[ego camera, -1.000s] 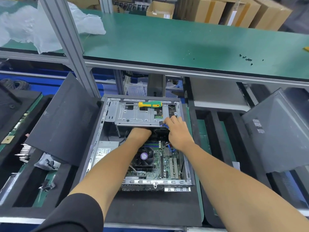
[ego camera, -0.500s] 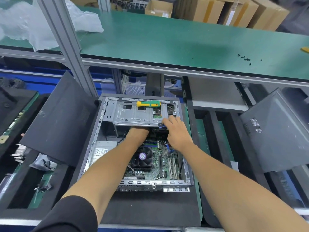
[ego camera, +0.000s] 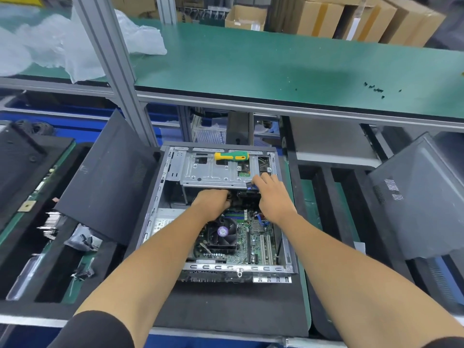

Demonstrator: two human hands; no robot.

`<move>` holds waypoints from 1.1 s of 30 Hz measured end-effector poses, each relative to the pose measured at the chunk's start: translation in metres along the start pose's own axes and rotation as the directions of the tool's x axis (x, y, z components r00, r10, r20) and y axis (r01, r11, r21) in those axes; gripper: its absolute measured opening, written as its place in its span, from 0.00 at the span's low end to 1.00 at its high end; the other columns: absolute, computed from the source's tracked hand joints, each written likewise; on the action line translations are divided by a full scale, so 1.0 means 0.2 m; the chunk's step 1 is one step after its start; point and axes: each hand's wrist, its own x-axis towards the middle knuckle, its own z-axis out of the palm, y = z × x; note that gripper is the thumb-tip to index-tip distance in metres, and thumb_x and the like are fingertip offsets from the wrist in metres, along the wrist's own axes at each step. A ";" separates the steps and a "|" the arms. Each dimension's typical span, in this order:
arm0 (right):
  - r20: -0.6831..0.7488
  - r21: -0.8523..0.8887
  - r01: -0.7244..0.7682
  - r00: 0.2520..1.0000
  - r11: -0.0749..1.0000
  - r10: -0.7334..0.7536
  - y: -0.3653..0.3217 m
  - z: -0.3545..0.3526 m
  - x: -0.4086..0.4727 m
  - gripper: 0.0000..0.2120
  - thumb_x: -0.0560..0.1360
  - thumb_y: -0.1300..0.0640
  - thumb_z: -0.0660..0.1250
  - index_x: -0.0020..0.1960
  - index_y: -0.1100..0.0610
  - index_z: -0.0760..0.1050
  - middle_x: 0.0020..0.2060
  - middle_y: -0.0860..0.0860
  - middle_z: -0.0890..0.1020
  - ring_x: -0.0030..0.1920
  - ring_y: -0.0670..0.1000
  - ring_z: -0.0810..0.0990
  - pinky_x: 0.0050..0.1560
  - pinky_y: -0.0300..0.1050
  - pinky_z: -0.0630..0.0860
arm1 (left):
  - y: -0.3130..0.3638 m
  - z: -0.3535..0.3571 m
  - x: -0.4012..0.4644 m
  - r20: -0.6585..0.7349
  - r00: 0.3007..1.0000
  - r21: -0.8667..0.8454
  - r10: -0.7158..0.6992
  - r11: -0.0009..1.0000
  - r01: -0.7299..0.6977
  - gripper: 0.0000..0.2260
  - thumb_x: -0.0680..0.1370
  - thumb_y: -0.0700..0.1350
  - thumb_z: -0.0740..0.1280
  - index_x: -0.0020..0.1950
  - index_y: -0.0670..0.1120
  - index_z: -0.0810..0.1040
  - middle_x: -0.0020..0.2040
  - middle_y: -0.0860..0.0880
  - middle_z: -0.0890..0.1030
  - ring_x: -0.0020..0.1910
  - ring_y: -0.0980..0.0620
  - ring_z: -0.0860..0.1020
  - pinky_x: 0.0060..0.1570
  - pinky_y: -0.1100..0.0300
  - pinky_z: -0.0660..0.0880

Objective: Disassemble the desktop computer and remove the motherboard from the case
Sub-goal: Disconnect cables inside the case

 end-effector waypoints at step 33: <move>0.183 0.278 0.125 0.967 0.953 -0.180 -0.25 -0.10 -0.08 0.39 0.70 0.35 0.59 0.77 0.47 0.59 0.71 0.50 0.68 0.71 0.52 0.61 0.71 0.59 0.60 | 0.10 -0.45 -0.16 0.190 0.697 -0.952 -0.692 -0.303 -0.041 0.11 0.79 0.48 0.65 0.57 0.44 0.70 0.39 0.44 0.73 0.33 0.49 0.69 0.36 0.54 0.67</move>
